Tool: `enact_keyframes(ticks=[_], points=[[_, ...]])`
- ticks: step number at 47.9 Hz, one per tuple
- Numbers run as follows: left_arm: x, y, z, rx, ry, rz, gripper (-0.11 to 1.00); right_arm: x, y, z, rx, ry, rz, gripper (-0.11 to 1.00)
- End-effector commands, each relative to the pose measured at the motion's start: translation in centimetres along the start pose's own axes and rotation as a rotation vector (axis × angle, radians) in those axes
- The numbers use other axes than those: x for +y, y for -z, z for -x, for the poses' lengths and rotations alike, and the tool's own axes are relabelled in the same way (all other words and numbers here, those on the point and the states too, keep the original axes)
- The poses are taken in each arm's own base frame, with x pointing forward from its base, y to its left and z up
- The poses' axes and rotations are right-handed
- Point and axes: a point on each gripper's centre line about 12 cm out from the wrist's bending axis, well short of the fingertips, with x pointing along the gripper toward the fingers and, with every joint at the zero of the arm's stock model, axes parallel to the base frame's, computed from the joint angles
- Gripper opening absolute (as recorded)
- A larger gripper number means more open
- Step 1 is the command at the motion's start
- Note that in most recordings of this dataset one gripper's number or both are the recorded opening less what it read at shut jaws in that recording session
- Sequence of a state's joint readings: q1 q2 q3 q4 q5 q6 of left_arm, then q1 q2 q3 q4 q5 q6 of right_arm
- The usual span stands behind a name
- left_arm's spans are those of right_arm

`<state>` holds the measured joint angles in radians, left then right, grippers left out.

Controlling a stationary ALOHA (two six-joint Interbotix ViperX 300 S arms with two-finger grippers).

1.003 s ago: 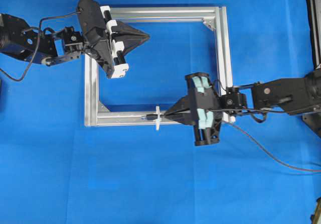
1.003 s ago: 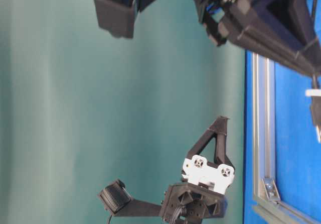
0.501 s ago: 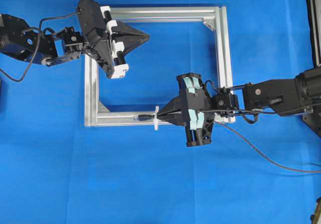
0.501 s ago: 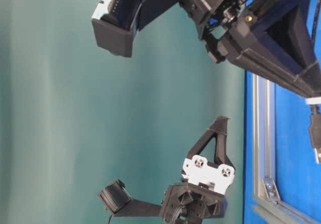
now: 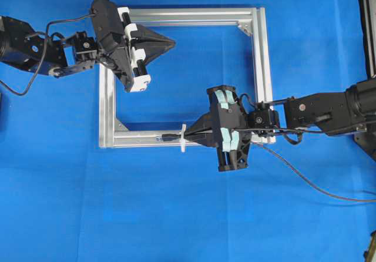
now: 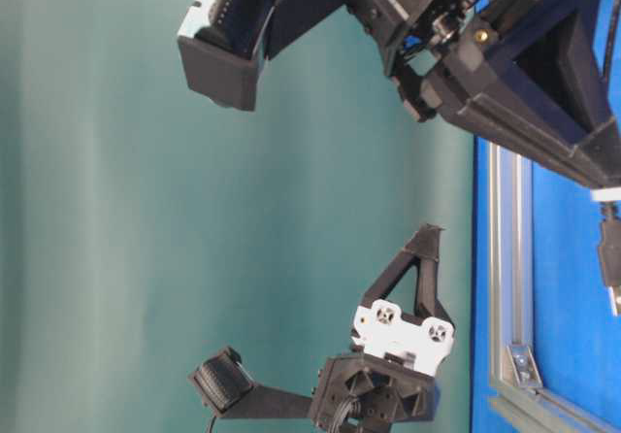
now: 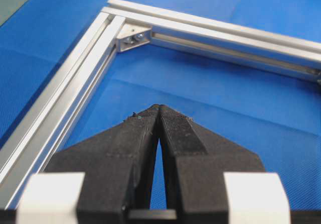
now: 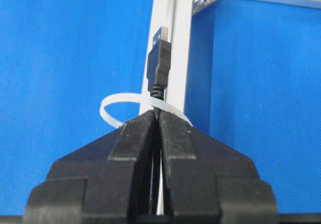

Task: Insert the wire through the string loop located in the center.
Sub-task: 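Move the left gripper to the plug emerging from the loop and open it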

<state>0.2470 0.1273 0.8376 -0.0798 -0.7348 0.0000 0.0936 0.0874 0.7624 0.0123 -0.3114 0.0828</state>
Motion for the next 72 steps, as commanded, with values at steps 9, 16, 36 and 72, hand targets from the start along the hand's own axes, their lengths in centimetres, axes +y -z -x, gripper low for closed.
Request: enact_keyframes(ticks=[9,16,36,72], points=[[-1.4,-1.1,0.4,-0.034,0.038,-0.005,0.00,0.0,-1.0,0.1,-0.029,-0.001,-0.001,-0.03],[-3.5,-0.6,0.9,-0.014,0.093,-0.010,0.00,0.0,-0.9,0.1,-0.029,-0.001,-0.001,-0.03],[-10.5,0.7,3.3,0.022,0.285,-0.019,0.00,0.0,-1.0,0.2,-0.029,-0.002,0.002,-0.03],[-13.4,0.9,3.9,0.044,0.360,0.014,0.00,0.0,-0.9,0.2,-0.028,-0.001,0.001,-0.03]])
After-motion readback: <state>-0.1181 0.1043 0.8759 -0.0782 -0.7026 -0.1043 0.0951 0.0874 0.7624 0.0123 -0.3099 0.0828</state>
